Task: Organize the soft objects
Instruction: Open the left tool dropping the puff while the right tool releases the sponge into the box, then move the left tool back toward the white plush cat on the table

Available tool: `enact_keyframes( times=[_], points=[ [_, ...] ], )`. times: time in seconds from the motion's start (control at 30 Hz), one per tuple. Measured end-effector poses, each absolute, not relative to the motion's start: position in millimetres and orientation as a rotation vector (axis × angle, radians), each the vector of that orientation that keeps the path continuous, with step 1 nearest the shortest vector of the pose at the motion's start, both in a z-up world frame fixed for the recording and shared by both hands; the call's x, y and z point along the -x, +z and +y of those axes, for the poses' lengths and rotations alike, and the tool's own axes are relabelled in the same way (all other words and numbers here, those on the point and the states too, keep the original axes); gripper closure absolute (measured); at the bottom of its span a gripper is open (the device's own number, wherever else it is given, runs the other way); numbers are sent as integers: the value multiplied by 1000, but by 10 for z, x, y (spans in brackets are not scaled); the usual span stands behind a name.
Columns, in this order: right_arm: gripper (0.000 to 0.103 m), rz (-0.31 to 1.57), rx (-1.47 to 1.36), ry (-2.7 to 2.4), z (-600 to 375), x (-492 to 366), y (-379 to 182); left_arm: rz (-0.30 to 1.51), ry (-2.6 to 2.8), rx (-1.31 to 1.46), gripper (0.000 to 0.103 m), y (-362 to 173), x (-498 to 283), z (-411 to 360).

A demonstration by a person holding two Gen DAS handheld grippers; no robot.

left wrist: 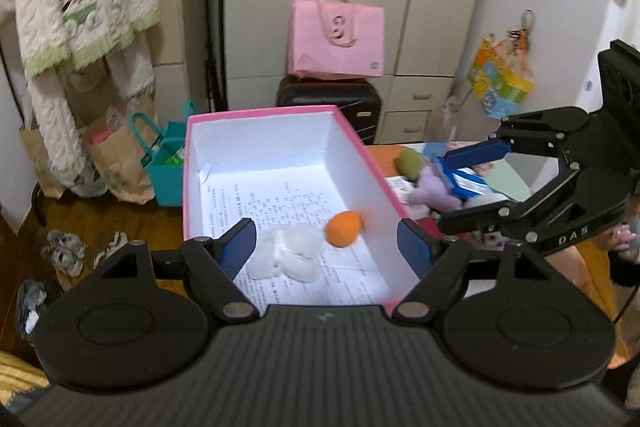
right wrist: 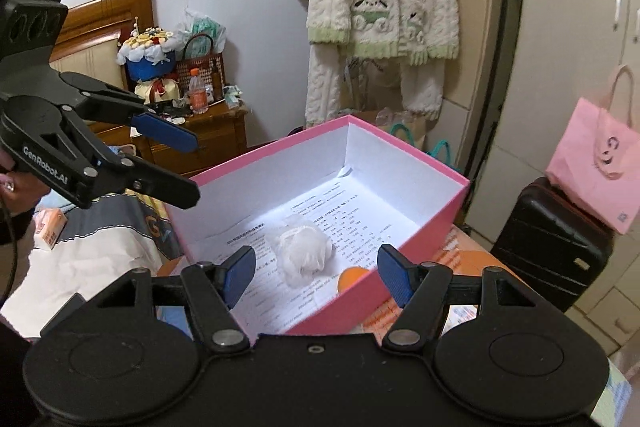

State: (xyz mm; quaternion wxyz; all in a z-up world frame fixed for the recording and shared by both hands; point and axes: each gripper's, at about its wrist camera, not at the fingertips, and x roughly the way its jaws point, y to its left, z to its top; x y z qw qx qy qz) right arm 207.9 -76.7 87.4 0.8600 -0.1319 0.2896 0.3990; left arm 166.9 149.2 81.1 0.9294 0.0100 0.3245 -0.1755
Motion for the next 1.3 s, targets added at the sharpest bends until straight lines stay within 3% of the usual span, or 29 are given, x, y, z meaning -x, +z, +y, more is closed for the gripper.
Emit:
enact_keyframes(
  times=[0.63,1.13,1.3],
  points=[
    [30,573,196,650,-1744,-1257,900,640,-489,-218,25,881,-1049,720],
    [29,650,157,553,-2319,-1126,297,706,-626,-183,25,404,-1289,-21],
    [29,629,192,505,-2341,-1265,9,640,-623,-200,25,252,-1425,-227]
  ],
)
